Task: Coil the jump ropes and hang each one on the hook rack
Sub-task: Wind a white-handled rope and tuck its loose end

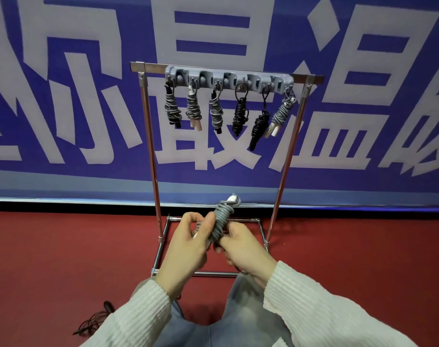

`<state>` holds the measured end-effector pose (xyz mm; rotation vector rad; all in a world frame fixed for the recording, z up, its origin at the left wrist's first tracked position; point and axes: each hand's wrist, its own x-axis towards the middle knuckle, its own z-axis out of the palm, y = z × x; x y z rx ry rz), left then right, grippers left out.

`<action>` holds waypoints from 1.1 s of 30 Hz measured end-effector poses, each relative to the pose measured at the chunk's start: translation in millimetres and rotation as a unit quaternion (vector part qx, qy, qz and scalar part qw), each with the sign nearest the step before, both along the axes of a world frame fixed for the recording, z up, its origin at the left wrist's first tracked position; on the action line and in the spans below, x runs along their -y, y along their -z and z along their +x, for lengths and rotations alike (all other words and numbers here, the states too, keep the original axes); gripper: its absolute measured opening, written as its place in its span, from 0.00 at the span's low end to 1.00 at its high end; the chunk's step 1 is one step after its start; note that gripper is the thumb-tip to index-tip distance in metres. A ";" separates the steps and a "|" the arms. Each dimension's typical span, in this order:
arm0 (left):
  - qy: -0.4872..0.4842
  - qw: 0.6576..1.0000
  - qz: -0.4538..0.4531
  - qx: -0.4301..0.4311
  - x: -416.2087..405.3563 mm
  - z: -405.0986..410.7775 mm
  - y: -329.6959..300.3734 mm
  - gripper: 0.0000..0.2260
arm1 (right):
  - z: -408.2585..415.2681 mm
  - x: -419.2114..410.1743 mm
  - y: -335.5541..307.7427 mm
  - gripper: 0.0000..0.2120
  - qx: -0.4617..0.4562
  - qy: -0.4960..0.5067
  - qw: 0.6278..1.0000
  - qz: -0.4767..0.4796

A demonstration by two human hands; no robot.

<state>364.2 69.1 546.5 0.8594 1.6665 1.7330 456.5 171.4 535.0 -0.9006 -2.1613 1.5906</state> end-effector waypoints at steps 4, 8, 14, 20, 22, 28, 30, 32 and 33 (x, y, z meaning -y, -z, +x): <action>-0.008 0.982 -0.091 -0.165 -7.3 -7.9 2.6 0.06 | -1.5 -12.0 -1.4 0.07 0.066 0.020 0.986 0.149; -0.038 0.951 -0.111 -0.285 -7.6 -3.4 1.8 0.12 | -1.3 -16.2 -7.9 0.09 0.054 0.007 0.979 0.197; -0.031 0.999 -0.009 -0.023 -6.6 -12.7 0.0 0.18 | 8.8 -25.2 -14.5 0.13 0.040 -0.056 0.983 0.170; 0.132 0.904 0.140 0.382 4.7 -33.5 -10.1 0.21 | 16.4 -9.7 -16.9 0.13 0.009 -0.084 0.973 0.215; 0.170 0.877 0.163 0.419 9.3 -38.8 -8.6 0.26 | 16.3 -12.4 -20.8 0.13 0.011 -0.083 0.967 0.240; 0.188 0.825 0.182 0.501 13.4 -52.1 0.3 0.28 | 21.7 -19.0 -19.6 0.12 0.037 -0.094 0.952 0.290; 0.140 0.843 0.152 0.496 7.8 -51.7 2.9 0.23 | 26.2 -16.6 -14.8 0.12 0.051 -0.100 0.951 0.289; 0.068 0.922 0.093 0.369 2.2 -45.7 7.0 0.14 | 31.7 -15.4 -16.6 0.12 0.064 -0.104 0.940 0.319; 0.039 0.960 0.057 0.273 1.3 -40.3 9.3 0.12 | 34.2 -16.2 -20.5 0.12 0.076 -0.116 0.925 0.355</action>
